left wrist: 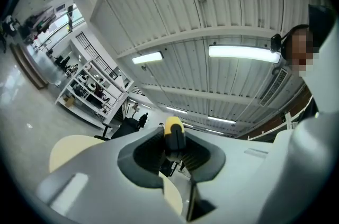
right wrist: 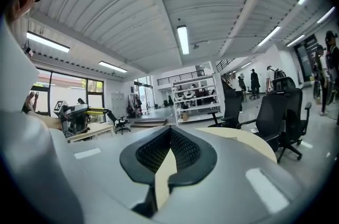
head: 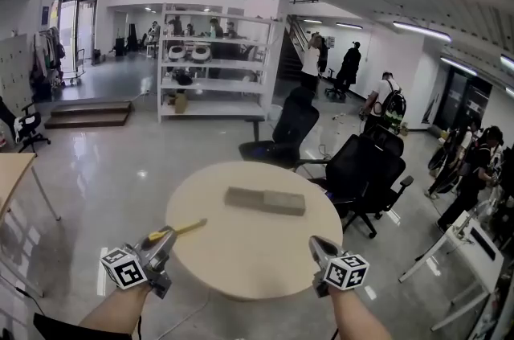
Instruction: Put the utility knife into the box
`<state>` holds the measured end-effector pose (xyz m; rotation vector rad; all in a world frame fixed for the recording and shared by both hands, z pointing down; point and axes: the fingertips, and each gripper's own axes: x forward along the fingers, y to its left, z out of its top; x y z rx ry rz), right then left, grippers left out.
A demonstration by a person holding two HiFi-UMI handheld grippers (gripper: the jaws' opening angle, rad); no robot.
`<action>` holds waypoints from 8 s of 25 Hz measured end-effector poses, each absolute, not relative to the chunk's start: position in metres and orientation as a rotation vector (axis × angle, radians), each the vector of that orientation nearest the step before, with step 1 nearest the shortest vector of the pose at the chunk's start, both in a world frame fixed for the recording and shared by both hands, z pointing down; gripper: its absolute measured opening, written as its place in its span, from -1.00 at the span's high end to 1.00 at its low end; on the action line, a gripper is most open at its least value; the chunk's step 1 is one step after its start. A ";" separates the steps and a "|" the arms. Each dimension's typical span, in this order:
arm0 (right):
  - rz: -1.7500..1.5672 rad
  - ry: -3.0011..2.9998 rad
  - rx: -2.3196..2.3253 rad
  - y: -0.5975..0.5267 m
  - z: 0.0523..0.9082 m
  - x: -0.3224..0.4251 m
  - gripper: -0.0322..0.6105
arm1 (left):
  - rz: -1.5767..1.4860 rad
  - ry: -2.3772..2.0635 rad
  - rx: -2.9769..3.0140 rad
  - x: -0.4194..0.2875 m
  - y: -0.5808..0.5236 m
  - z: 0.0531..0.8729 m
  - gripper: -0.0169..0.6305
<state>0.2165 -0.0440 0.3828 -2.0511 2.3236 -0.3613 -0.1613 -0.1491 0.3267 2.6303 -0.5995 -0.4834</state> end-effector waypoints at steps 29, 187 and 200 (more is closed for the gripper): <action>-0.380 2.546 -1.809 -0.227 0.411 0.401 0.86 | -0.522 -0.746 2.548 0.044 -0.282 0.356 0.73; -0.573 2.476 -1.802 -0.462 0.458 0.382 0.86 | -0.146 -0.474 2.517 0.119 -0.558 0.446 0.95; -0.599 2.331 -1.862 -0.391 0.417 0.364 0.86 | -0.196 -0.393 2.589 0.077 -0.503 0.380 0.95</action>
